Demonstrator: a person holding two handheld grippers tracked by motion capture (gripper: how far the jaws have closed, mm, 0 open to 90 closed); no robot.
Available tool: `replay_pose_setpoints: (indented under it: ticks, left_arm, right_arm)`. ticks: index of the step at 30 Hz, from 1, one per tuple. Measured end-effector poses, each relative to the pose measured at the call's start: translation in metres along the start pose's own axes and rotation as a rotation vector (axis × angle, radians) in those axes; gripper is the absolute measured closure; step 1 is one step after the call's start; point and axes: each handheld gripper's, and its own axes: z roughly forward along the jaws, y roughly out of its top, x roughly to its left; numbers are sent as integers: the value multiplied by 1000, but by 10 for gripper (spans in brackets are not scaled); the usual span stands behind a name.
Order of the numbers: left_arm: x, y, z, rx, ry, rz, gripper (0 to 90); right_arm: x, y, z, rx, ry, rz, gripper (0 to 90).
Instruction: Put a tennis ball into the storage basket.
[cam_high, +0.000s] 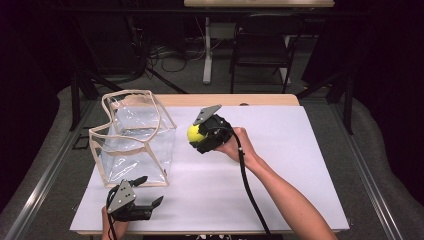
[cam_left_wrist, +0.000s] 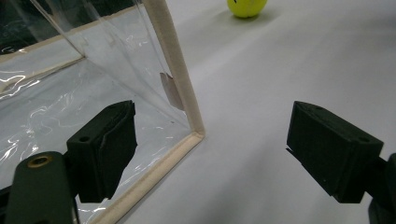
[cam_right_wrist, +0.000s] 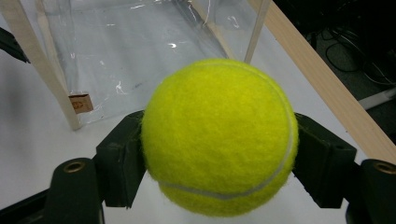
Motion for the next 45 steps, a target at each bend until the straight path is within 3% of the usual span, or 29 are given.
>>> replay_pose_setpoints:
  ticks: [45]
  left_arm:
    - [1, 0, 0, -3, 2, 0, 159]
  right_arm:
    - [-15, 43, -4, 22, -29, -35, 262]
